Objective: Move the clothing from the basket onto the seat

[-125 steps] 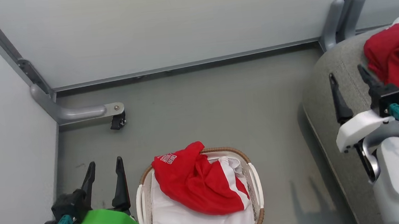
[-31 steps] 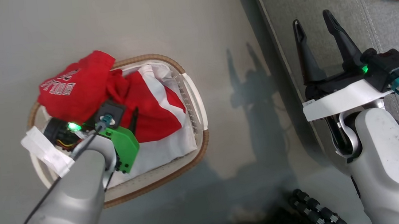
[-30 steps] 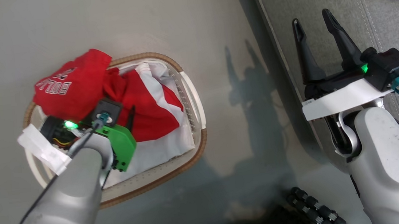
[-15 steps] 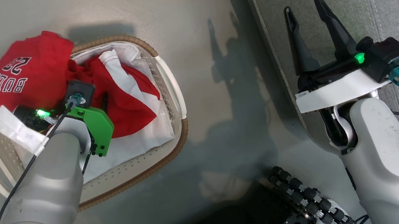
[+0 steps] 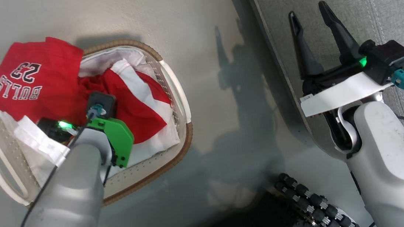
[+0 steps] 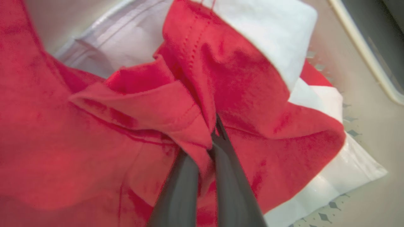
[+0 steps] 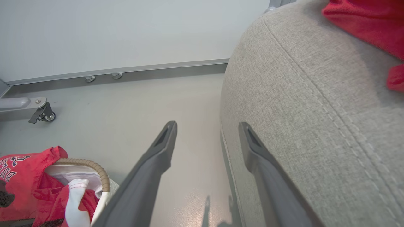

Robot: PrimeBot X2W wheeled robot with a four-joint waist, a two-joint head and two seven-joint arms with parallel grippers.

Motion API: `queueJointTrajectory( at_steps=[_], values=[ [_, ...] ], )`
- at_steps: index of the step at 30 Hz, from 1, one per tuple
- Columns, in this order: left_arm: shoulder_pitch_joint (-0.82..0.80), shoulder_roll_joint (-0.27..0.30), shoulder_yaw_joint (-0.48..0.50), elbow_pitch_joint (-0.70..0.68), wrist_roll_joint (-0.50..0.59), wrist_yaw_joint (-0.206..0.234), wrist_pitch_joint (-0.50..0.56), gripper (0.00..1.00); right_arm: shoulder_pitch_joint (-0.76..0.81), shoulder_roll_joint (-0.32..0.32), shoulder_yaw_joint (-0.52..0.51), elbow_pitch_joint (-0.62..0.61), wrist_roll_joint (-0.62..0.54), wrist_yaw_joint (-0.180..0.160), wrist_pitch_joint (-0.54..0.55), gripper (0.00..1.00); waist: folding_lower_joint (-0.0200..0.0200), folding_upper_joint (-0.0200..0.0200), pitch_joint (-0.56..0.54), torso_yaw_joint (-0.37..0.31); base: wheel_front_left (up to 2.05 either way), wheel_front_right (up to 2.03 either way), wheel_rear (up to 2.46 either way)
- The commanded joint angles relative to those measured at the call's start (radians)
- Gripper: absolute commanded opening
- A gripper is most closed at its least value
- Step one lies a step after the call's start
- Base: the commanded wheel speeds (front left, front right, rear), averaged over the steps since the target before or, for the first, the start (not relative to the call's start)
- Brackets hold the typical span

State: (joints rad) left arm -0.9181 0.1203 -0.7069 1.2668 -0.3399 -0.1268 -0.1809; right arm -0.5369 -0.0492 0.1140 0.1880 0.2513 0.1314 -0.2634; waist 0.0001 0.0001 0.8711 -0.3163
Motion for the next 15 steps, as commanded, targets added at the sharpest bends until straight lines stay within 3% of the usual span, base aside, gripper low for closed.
queueJointTrajectory(
  at_steps=[1,15],
  values=[
    [0.026,-0.012,0.000,-0.005,-0.012,-0.003,-0.018,0.00,0.024,-0.003,-0.007,0.013,-0.016,-0.001,-0.002,1.00,-0.0001,-0.0001,-0.051,0.030,0.00,0.00,0.00],
    [0.196,-0.049,-0.097,-0.209,-0.086,-0.006,-0.084,0.00,0.161,-0.004,-0.069,0.101,-0.133,-0.001,-0.002,1.00,-0.0001,-0.0001,-0.400,0.174,0.00,0.00,0.00]
  ],
)
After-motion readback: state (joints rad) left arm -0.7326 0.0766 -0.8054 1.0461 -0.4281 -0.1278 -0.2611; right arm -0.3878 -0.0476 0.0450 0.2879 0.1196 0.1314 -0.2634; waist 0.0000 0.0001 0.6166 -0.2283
